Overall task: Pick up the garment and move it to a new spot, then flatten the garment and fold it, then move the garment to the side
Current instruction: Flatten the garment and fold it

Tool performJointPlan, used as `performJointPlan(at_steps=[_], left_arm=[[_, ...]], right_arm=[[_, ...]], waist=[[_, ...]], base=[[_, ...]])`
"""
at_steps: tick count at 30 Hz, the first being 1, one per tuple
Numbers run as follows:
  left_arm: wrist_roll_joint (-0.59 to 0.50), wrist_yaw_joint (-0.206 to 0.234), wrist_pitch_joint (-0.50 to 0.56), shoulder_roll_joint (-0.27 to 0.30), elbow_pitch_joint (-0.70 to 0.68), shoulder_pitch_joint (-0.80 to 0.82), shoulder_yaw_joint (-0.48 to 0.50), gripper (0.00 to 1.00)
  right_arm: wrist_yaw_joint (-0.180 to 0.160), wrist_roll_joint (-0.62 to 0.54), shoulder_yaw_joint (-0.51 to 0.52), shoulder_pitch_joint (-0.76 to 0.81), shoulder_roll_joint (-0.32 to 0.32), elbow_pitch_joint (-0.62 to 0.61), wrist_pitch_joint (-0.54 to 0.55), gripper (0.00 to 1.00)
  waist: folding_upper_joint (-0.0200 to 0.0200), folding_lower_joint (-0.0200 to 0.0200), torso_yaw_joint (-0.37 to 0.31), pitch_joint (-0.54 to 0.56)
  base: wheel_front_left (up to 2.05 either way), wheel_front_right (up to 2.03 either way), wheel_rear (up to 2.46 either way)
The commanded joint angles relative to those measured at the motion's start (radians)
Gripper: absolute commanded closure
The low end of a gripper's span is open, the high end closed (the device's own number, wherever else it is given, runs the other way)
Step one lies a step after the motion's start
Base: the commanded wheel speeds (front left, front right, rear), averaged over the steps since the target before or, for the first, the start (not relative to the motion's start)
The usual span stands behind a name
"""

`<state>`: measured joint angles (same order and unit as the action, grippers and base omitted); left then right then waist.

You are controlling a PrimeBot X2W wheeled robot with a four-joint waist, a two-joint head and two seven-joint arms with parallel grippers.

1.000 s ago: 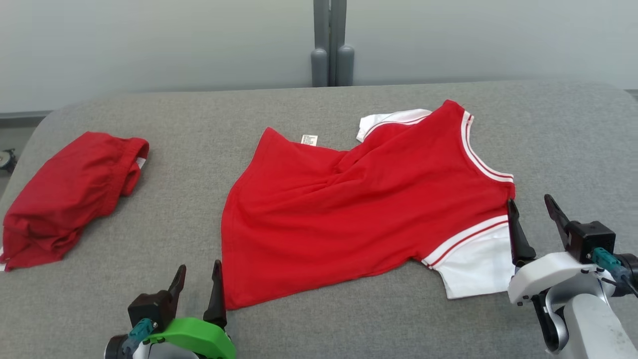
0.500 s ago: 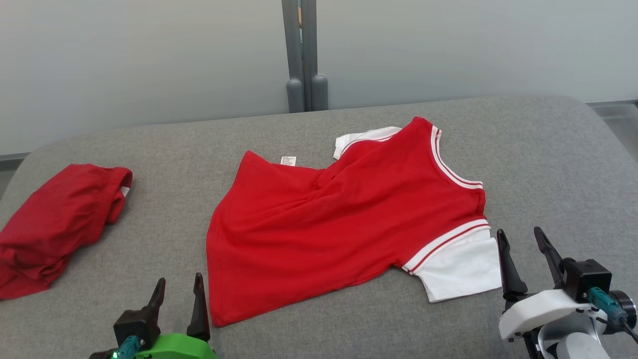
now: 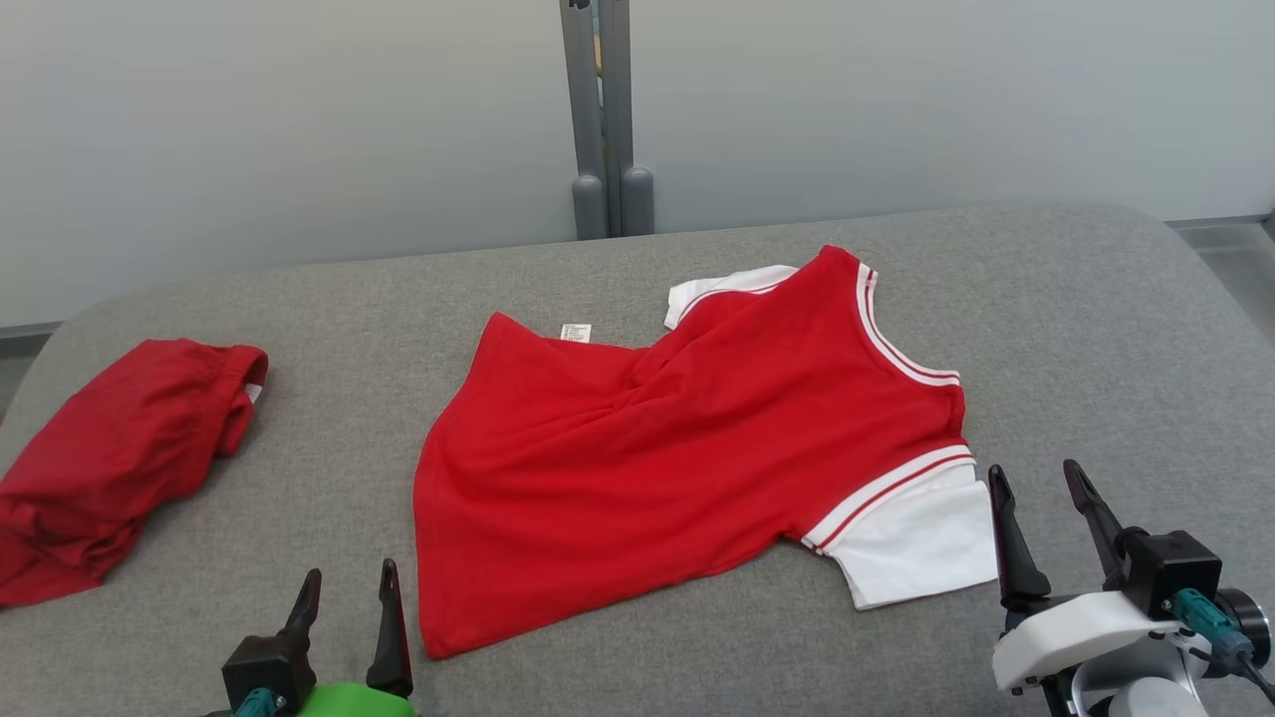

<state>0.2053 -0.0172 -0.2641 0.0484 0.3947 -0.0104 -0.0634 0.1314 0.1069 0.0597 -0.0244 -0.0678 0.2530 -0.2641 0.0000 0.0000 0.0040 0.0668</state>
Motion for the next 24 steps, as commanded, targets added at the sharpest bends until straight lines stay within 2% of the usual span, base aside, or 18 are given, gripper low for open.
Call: performJointPlan(at_steps=[1, 9, 19, 24], left_arm=[[-0.006, -0.002, 0.0, 0.004, -0.003, -0.008, 0.002, 0.0], [0.017, -0.006, 0.0, 0.004, 0.025, -0.006, -0.021, 0.0], [0.107, -0.025, 0.0, 0.004, 0.17, 0.035, -0.102, 0.0], [0.141, -0.01, 0.0, 0.004, 0.216, 0.067, -0.123, 0.0]], right_arm=[[-0.001, -0.007, 0.0, 0.008, 0.002, -0.003, 0.0, 0.0], [-0.001, -0.007, -0.005, 0.0, 0.0, 0.021, 0.0, 0.0], [-0.001, -0.025, 0.02, -0.006, 0.002, 0.094, 0.0, 0.0], [-0.001, -0.041, 0.035, -0.021, 0.004, 0.143, 0.0, 0.0]], waist=[[0.0, 0.0, 0.001, 0.0], [0.0, 0.0, 0.004, -0.014], [0.0, 0.0, -0.012, -0.072], [0.0, 0.0, -0.02, -0.097]], base=[[0.0, 0.0, 0.0], [0.0, 0.0, 0.0], [0.0, 0.0, 0.0], [0.0, 0.0, 0.0]])
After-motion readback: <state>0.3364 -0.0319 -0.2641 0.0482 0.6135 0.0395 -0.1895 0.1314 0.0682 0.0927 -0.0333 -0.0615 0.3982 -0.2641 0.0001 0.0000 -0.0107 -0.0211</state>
